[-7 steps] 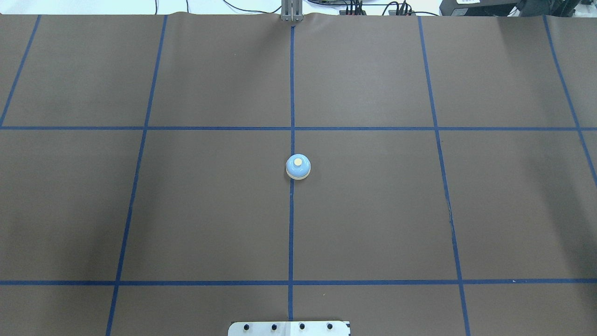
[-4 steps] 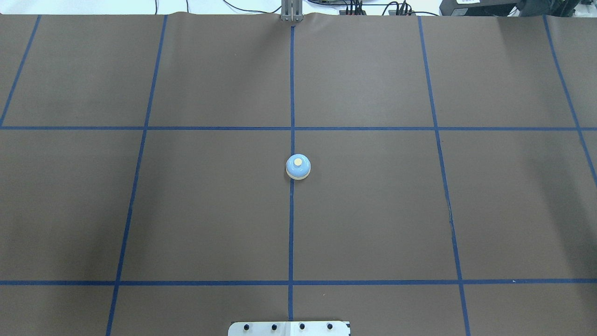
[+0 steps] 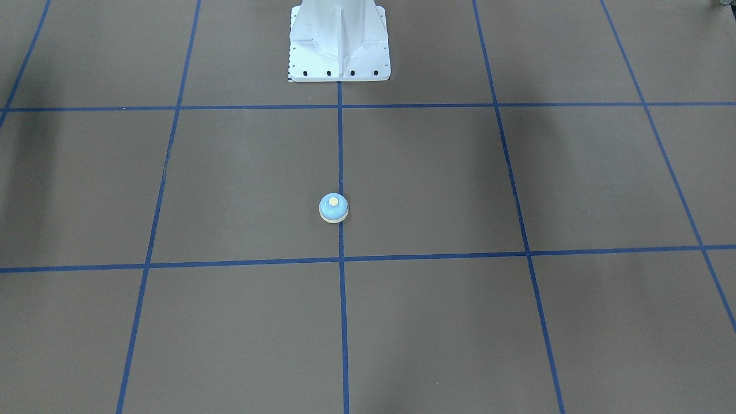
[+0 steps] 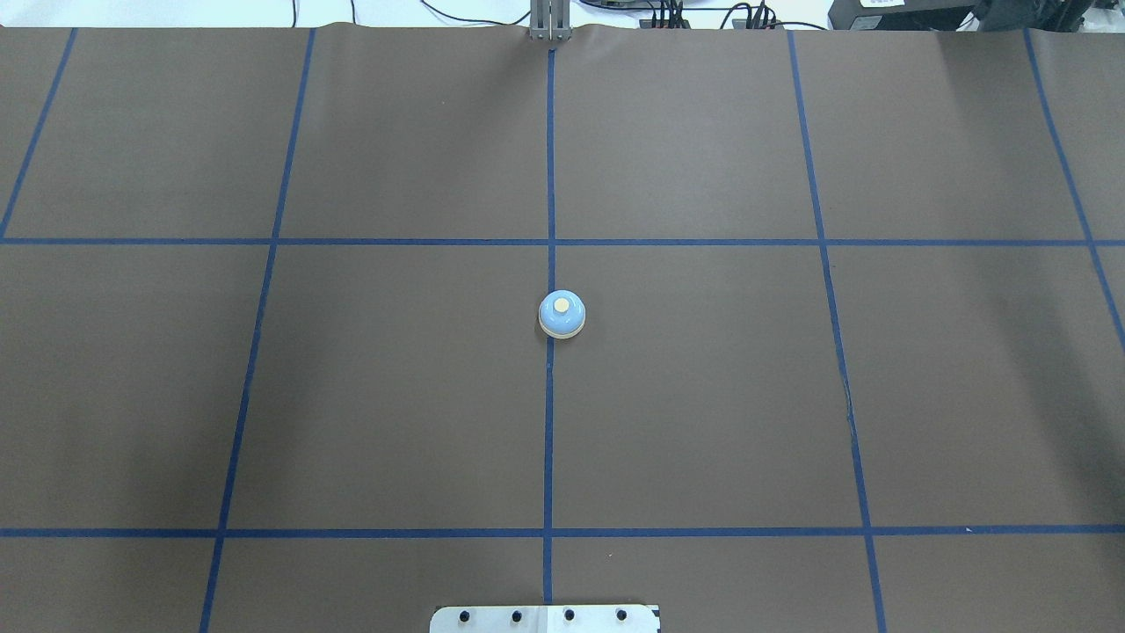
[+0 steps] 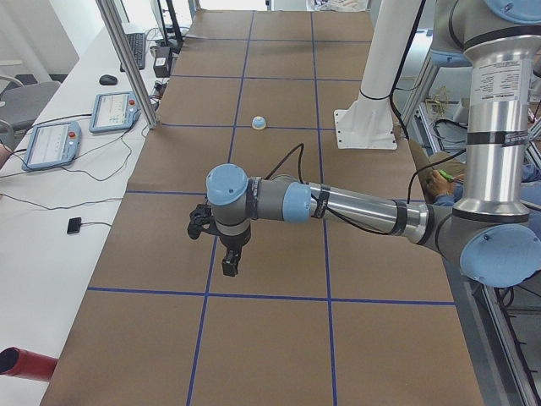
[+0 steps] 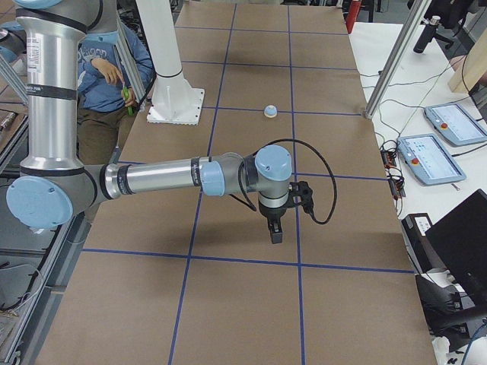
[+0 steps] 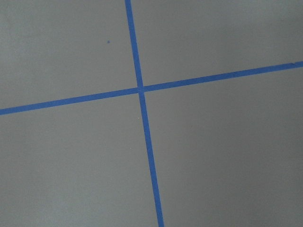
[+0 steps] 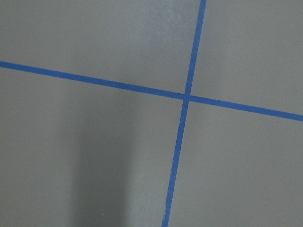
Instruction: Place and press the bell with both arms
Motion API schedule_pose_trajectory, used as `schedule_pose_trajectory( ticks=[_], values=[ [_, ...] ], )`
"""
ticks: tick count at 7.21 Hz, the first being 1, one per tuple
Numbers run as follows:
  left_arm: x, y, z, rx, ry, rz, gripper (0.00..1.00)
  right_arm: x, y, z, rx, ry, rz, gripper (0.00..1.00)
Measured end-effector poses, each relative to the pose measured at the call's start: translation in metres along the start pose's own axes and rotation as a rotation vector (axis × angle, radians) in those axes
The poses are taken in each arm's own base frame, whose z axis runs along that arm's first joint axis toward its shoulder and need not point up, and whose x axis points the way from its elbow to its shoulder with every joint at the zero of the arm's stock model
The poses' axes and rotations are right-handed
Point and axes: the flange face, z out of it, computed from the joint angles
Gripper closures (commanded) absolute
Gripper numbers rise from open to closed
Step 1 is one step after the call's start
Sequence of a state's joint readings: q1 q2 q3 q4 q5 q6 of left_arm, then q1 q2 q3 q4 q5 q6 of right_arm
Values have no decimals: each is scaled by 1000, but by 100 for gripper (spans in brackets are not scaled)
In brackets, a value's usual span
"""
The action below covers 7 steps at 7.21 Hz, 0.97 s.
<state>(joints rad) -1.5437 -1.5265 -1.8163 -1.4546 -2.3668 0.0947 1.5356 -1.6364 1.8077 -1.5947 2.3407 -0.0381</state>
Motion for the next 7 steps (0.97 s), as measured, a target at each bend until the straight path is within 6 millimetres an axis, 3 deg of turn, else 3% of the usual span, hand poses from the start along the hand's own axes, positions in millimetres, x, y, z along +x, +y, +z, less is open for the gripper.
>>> schedule_pose_trajectory(
  ticks=[3, 7],
  values=[
    [4, 23, 4, -3, 61, -5, 0, -2, 18, 3, 14, -51, -20, 0],
    [-17, 55, 25, -21, 68, -33, 0, 3, 32, 8, 31, -24, -45, 0]
  ],
)
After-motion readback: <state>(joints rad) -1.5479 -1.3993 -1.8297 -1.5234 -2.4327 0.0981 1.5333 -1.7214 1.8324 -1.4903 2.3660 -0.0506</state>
